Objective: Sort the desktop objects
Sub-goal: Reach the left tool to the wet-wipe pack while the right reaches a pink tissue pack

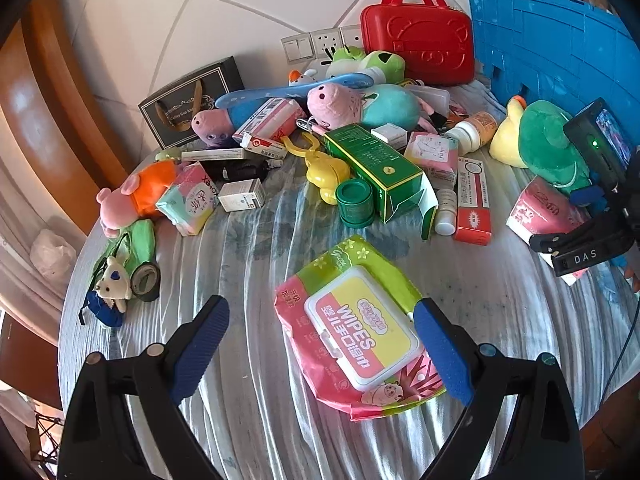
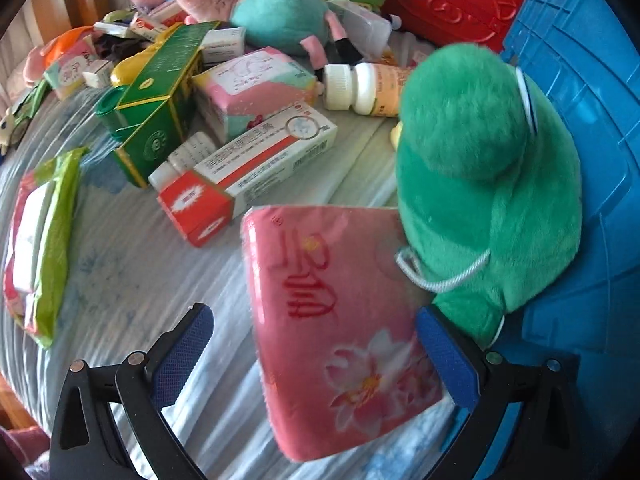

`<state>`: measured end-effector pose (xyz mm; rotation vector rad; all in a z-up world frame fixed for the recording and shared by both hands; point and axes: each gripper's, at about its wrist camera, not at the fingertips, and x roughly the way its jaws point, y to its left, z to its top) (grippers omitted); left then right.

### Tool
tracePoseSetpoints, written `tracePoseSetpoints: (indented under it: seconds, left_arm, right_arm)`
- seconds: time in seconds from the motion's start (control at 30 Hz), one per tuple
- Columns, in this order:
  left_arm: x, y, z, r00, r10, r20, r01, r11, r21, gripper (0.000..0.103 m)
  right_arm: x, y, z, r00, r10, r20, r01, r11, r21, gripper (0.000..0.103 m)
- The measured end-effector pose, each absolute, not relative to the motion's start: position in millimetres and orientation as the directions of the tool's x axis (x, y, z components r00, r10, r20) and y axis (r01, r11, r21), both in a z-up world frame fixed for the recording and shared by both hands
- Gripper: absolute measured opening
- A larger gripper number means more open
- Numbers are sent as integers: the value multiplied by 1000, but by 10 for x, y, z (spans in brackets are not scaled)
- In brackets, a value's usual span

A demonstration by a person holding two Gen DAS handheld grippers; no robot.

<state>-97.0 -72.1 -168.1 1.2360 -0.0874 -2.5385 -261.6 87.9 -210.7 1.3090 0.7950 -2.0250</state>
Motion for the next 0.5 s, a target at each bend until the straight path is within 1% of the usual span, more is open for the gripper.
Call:
tracePoseSetpoints:
  seconds: [0.1,0.27,0.4,0.5]
  left_arm:
    - [-943,-764,-1658,-577,-311,-755,263,-946,189,94]
    - [-970,-808,-1719,-564,-315,-763,270,-944,190,95]
    - [-1024,-826,-1860,-533,-290,-795,271,-948,165,94]
    - [-1063,-793,-1949,-523,-291,-801,282,-946,160,94]
  right_arm:
    - [-2634,927,-2140,-364,-121,-923,706,-682,-190,103]
    - [-2685,894,-2261,-365,-42,-930,705,-665,-247,103]
    - [-2678,895,-2245,-307,-23,-952,726,-652,-218,103]
    - [-2623,950,-2133,-214,-79,-974,699,-709,-96,103]
